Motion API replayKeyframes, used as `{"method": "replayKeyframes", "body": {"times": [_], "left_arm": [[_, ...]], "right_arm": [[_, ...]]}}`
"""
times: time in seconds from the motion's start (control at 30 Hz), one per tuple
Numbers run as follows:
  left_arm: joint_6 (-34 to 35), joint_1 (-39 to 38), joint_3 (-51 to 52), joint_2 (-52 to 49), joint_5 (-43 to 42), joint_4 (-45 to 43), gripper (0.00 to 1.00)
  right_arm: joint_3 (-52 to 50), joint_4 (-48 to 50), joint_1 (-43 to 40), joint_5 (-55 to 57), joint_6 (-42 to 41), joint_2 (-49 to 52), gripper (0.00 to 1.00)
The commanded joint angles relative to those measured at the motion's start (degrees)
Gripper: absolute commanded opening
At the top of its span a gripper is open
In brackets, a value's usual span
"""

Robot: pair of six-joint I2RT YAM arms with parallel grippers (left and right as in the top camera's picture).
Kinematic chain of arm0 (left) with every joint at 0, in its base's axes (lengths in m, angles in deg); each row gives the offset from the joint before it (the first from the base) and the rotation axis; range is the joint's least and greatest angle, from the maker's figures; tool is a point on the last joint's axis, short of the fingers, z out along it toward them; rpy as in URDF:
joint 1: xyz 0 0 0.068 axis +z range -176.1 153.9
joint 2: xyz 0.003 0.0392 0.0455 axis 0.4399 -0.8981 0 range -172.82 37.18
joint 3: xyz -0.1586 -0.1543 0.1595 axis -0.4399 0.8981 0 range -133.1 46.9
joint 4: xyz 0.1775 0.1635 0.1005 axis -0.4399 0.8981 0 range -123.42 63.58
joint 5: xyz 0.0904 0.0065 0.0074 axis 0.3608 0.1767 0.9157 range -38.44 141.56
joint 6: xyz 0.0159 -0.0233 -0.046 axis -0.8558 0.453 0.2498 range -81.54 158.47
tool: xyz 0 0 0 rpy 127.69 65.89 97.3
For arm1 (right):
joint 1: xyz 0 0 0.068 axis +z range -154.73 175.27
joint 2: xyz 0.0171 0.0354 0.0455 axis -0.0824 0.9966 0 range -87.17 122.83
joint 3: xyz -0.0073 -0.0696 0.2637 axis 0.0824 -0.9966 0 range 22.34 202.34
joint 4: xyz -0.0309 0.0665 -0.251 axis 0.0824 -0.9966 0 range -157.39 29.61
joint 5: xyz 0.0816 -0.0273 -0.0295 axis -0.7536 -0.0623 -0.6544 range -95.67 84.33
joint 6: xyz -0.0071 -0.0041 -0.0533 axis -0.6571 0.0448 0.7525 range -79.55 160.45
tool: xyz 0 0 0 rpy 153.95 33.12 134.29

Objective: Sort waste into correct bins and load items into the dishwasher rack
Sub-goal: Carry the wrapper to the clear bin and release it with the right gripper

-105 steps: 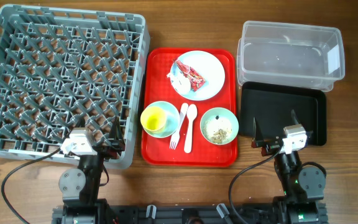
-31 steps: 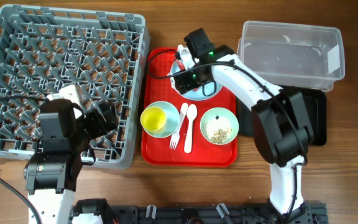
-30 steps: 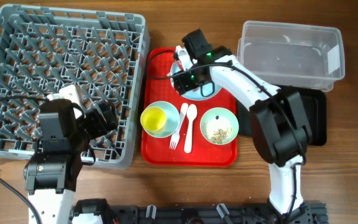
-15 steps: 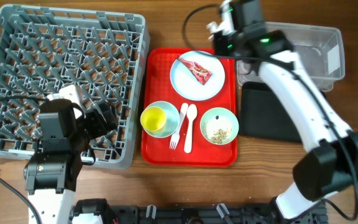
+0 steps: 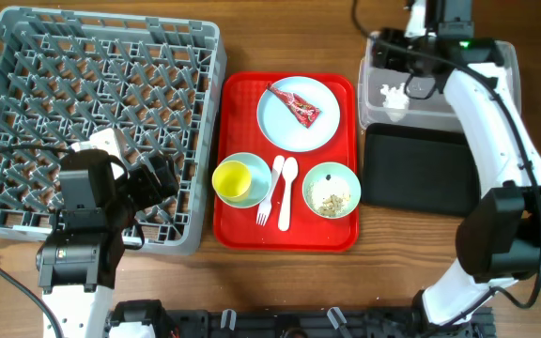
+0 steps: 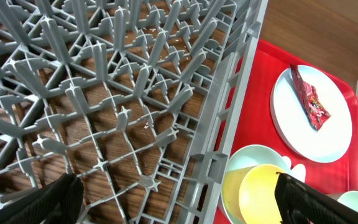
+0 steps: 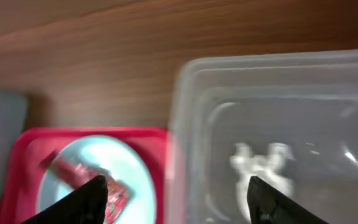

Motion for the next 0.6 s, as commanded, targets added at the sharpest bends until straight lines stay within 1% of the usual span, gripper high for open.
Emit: {"method": "replayKeyframes", "body": {"times": [0.0,0.03,0.07,0.1,0.13,0.27,0.4,0.57], "left_arm": [[0.31,0.0,-1.14,-0.17,0.11,-0.13,1.0],[0.31,0.0,-1.14,-0.17,0.11,-0.11,1.0],[0.31,0.0,-1.14,-0.17,0.11,-0.09,1.0],[0.31,0.0,-1.14,-0.17,0.11,-0.09,1.0],[0.31,0.0,-1.14,-0.17,0.11,-0.11,1.0],[0.31,0.0,-1.14,-0.17,0.11,-0.09,1.0],[0.31,0.0,-1.14,-0.17,0.11,-0.09,1.0],[0.31,0.0,-1.14,-0.17,0.11,-0.09,1.0]], "right_arm": [[0.59,-0.74,6.43,-4.74,14.69,-1.44,0.74],[0.59,-0.24,9.44,-4.74,18.93,-0.28,0.79],[0.59,0.2,10.95,-4.74,21.49,0.79,0.85],[0.59,0.55,12.87,-4.76,23.43,2.6,0.92],[0.59,0.63,14.34,-4.74,24.04,4.15,0.95],[0.59,2.64,17.16,-4.74,23.87,11.13,0.98],[0.59,4.57,18.29,-4.76,23.78,18.03,0.98],[0.59,6.01,18.6,-4.74,21.86,21.59,0.97]]}}
